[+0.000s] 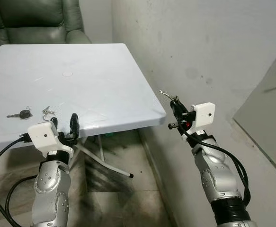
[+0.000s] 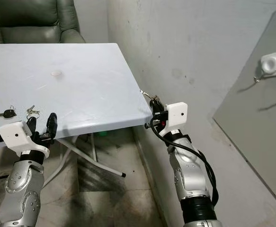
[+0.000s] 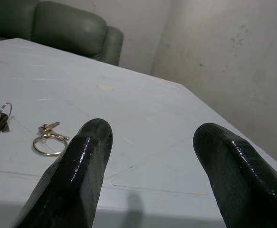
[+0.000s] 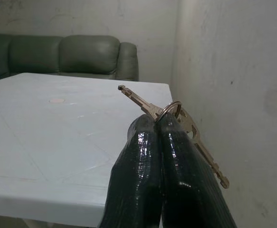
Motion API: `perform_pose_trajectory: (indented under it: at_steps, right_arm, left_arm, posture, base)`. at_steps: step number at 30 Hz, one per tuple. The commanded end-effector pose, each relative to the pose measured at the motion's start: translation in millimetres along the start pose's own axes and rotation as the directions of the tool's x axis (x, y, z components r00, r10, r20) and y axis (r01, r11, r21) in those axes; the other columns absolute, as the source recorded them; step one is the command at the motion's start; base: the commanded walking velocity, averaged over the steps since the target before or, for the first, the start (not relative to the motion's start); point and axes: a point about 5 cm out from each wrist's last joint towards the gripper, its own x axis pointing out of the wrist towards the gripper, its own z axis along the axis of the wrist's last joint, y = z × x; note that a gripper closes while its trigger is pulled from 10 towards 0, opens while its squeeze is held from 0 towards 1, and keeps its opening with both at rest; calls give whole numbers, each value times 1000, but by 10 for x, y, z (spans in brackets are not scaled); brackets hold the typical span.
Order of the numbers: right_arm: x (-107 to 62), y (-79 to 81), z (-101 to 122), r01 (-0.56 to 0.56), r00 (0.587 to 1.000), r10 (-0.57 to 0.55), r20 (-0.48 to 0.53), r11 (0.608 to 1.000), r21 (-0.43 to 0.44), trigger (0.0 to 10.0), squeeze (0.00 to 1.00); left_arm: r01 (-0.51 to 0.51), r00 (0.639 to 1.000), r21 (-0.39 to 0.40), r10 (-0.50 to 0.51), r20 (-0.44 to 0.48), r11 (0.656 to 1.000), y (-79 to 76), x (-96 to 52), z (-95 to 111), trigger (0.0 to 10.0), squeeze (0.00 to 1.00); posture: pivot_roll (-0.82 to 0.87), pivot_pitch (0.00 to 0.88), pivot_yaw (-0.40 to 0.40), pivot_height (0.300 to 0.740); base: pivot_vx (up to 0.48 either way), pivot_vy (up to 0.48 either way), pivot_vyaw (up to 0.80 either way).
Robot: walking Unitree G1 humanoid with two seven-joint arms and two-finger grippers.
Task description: Hang keys on a hook
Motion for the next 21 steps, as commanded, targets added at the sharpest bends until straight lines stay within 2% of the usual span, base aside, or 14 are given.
perform_pose_trajectory:
  at_steps: [1,4,7,21]
  right_arm:
    - [22,-33,59,-1,1000,1,16,1000,-9,10000,0]
    - [23,-32,58,-1,1000,1,16,1000,-9,10000,0]
    - [20,-31,61,-4,1000,4,17,1000,-10,10000,0]
    - [3,-32,59,-2,1000,3,18,1000,-11,10000,0]
  left_arm:
    - [-6,1000,-11,6,1,1000,-2,16,14,10000,0]
    - [-6,1000,-11,6,1,1000,-2,16,14,10000,0]
    - [-13,1000,-30,13,-9,999,5,12,2,10000,0]
    - [-13,1000,-26,13,-15,1000,9,9,-7,10000,0]
  posture:
    - [-17,31,-68,740]
    - [-17,31,-68,740]
    - [-16,36,-70,740]
    - [-19,38,-68,740]
  base:
    - [0,0,0]
    - [0,0,0]
    - [0,359,0]
    - [0,465,0]
